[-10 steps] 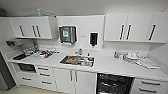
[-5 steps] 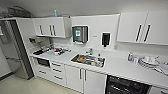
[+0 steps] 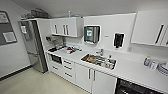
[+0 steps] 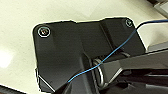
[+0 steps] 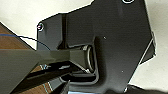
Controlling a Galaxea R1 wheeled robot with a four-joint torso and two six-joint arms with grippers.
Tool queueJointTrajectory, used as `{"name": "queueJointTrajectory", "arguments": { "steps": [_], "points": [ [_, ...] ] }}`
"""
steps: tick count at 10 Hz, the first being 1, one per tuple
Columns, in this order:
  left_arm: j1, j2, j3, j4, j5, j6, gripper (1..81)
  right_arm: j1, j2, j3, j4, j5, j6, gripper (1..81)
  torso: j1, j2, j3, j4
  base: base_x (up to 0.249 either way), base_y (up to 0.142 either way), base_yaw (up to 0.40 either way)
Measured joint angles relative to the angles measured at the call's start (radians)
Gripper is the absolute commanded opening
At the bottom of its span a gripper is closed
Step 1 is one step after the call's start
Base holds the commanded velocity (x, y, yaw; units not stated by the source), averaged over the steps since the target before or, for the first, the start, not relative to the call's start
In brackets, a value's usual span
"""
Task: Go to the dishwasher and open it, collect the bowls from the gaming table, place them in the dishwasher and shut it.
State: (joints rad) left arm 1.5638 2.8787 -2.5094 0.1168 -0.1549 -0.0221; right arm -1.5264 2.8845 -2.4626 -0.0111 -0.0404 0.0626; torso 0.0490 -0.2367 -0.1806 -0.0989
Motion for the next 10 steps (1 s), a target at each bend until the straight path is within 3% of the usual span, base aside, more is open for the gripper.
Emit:
{"name": "queueJointTrajectory", "arguments": {
  "steps": [10],
  "points": [
    [0.000, 0.019, -0.015, 0.000, 0.001, 0.000, 81.1, 0.003, 0.004, -0.019, -0.012, 0.004, -0.004, 81.1, 0.000, 0.000, 0.000, 0.000, 0.000, 0.000, 0.354]
  ]
}}
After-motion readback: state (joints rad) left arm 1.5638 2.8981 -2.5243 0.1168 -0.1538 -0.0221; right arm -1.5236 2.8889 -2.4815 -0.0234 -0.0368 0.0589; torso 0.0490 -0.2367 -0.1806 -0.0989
